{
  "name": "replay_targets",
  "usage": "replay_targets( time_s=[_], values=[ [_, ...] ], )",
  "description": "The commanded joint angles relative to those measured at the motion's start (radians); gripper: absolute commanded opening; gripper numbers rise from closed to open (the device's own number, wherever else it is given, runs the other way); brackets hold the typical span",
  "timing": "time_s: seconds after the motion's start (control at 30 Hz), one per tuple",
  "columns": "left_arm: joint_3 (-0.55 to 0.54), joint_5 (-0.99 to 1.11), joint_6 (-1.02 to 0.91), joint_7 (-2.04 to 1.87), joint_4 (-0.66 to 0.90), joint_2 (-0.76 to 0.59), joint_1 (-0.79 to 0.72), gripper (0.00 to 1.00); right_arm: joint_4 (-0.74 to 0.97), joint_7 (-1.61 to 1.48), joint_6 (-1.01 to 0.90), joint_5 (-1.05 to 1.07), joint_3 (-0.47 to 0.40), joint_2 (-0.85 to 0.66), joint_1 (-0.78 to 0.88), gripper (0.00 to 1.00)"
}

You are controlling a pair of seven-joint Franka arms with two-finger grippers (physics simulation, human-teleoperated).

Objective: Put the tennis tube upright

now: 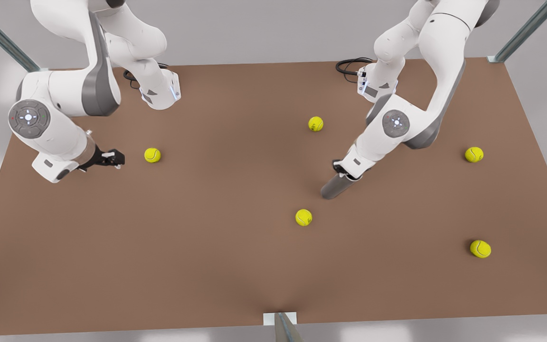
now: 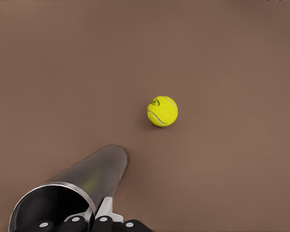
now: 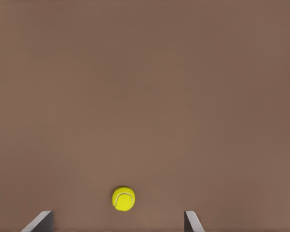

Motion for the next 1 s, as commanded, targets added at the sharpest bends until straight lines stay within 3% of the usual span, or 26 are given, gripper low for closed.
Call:
replay_targets(
  time_s=[0.0, 0.53, 0.63, 0.67, 0.7, 0.73, 0.97],
  values=[
    [0.007, 0.045, -0.031, -0.246, 0.0, -0.001, -0.003, 0.21, -0.001, 0.002, 0.011, 0.031, -0.013, 0.004, 0.0, 1.0],
    [0.013, 0.148, -0.076, -0.3, -0.001, 0.016, -0.016, 0.21, -0.018, -0.007, 0.002, 0.06, -0.03, 0.012, 0.002, 1.0],
    [0.013, 0.148, -0.074, -0.298, -0.001, 0.022, -0.016, 0.52, -0.024, -0.01, 0.003, 0.067, -0.036, 0.012, 0.002, 1.0],
    [0.013, 0.148, -0.073, -0.298, -0.001, 0.024, -0.016, 0.65, -0.024, -0.012, 0.003, 0.071, -0.036, 0.012, 0.002, 1.0],
    [0.015, 0.148, -0.073, -0.298, -0.001, 0.024, -0.014, 0.91, -0.024, -0.01, 0.003, 0.071, -0.036, 0.012, 0.005, 1.0],
    [0.015, 0.148, -0.073, -0.298, -0.001, 0.024, -0.014, 1.0, -0.031, -0.012, 0.003, 0.074, -0.044, 0.012, 0.005, 1.0],
    [0.0, 0.139, -0.228, -0.298, 0.074, 0.015, -0.014, 1.0, -0.033, -0.014, 0.003, 0.094, -0.065, 0.016, 0.014, 1.0]
  ],
)
